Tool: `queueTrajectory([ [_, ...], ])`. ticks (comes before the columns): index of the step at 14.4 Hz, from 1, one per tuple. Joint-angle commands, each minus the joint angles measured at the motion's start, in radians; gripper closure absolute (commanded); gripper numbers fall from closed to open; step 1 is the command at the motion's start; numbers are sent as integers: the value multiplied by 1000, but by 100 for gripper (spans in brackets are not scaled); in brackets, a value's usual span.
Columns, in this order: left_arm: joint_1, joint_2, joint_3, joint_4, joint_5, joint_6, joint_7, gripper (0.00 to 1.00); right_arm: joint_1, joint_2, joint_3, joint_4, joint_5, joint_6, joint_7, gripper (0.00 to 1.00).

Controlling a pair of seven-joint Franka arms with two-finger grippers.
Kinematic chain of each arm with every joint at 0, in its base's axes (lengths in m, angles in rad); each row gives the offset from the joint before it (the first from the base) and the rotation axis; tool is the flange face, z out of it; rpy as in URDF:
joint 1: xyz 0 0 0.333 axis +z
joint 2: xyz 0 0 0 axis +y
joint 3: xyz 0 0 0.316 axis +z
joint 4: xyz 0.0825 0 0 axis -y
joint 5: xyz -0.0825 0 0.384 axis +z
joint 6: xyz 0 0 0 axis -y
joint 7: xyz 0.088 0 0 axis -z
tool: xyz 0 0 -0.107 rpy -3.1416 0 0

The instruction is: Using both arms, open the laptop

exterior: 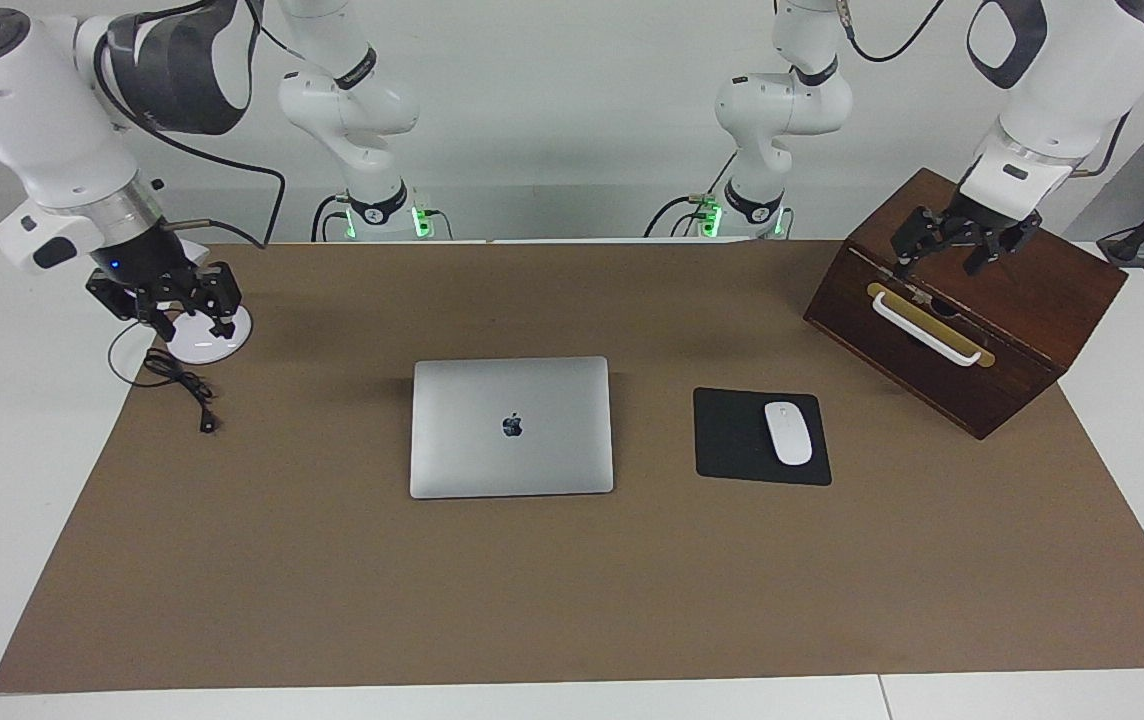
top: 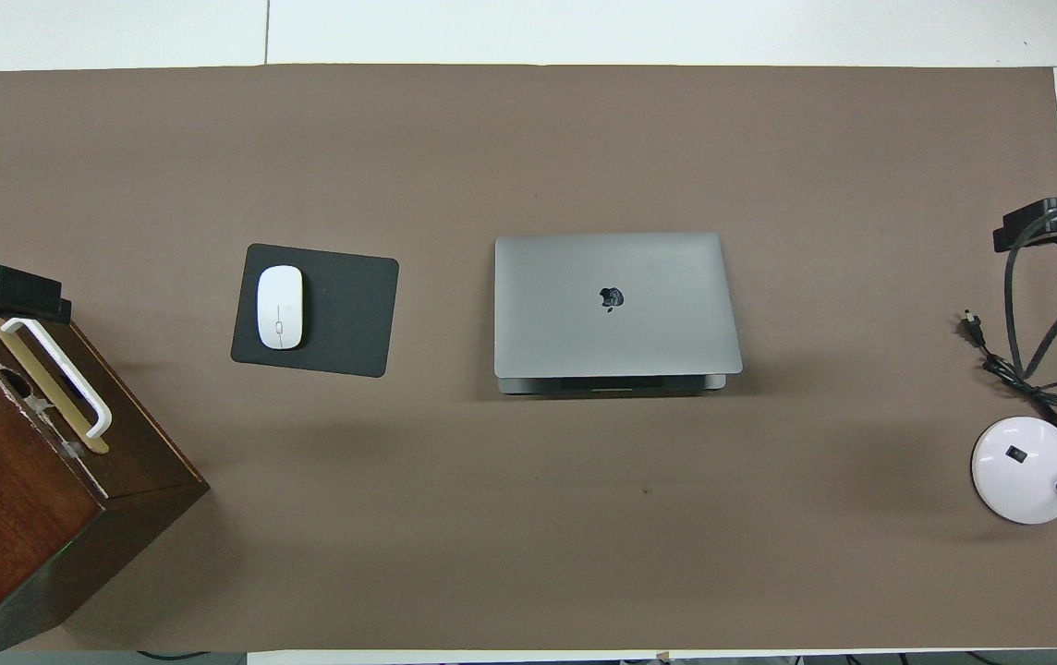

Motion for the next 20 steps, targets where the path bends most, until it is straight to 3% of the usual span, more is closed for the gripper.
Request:
queueTrajectory([
  [1, 4, -29, -2, -27, -9, -2, -14, 0, -11, -11, 6, -18, -14, 32, -4, 100],
  [2, 1, -29, -2, -27, -9, -2, -16, 0, -11, -11, 4, -19, -14, 27, -7, 100],
  [3, -2, -29, -2, -27, -9, -2, -16, 18, -8, -11, 3, -19, -14, 23, -6, 100],
  [5, -1, -29, -2, -27, -9, 3, -11, 100, -13, -11, 1, -21, -15, 30, -6, 100],
  [14, 5, -32, -3, -35, -9, 10, -7, 100, -11, -3, 4, -21, -66, 78, -3, 100],
  [16, -1, -46, -5, -67, -9, 30, -4, 100, -11, -3, 4, -19, -66, 78, -3, 100],
  [20, -12, -110, -9, -232, -15, 214, -4, 100, -10, -3, 4, -21, -64, 78, 0, 100],
])
